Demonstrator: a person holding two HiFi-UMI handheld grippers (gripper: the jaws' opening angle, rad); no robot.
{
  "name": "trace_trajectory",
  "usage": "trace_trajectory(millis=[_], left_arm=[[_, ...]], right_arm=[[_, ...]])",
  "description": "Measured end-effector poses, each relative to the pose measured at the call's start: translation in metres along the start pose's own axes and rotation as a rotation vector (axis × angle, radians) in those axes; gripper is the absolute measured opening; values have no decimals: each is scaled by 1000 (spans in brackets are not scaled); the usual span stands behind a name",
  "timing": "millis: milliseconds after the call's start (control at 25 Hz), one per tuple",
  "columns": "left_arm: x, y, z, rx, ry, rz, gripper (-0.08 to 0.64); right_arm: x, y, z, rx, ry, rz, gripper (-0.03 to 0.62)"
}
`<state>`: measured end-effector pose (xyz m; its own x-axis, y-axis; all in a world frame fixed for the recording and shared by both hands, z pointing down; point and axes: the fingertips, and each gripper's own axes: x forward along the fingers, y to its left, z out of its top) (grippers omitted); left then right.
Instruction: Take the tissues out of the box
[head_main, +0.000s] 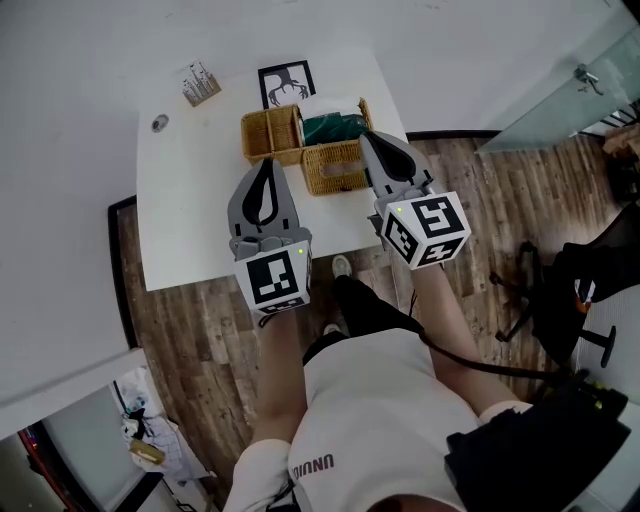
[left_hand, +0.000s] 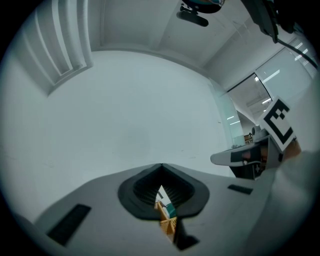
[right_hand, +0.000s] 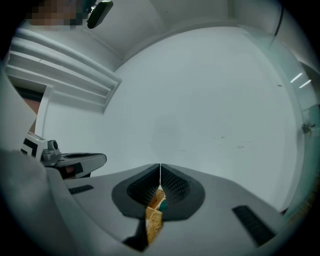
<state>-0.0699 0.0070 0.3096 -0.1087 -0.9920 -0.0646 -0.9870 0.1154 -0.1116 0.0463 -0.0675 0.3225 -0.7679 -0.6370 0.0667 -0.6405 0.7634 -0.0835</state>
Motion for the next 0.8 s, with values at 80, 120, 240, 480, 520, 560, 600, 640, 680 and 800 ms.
trace_trajectory(millis=[80, 120, 240, 480, 520, 560, 600, 640, 680, 800], left_arm=[[12, 4, -2, -3, 6, 13, 12], [18, 6, -2, -8, 6, 21, 12], [34, 8, -6, 4, 23, 35, 12], [66, 12, -15, 19, 33, 42, 12], [71, 12, -16, 15, 31, 40, 12], [75, 13, -17, 12, 32, 39, 12], [80, 13, -17, 12, 33, 40, 12], [85, 14, -17, 13, 33, 41, 12], [89, 15, -17, 15, 32, 44, 12], [99, 21, -18, 17, 33, 49, 12]], right_arm=[[13, -9, -3, -1, 16, 3, 20], [19, -14, -3, -1, 22, 3, 21], [36, -27, -6, 3, 34, 8, 21], [69, -44, -13, -11, 66, 45, 21], [74, -47, -14, -14, 71, 51, 21], [79, -49, -15, -17, 76, 56, 21], [83, -51, -15, -19, 79, 61, 21], [87, -53, -16, -20, 83, 65, 21], [92, -55, -16, -22, 89, 70, 21], [101, -58, -22, -24, 113, 85, 21]])
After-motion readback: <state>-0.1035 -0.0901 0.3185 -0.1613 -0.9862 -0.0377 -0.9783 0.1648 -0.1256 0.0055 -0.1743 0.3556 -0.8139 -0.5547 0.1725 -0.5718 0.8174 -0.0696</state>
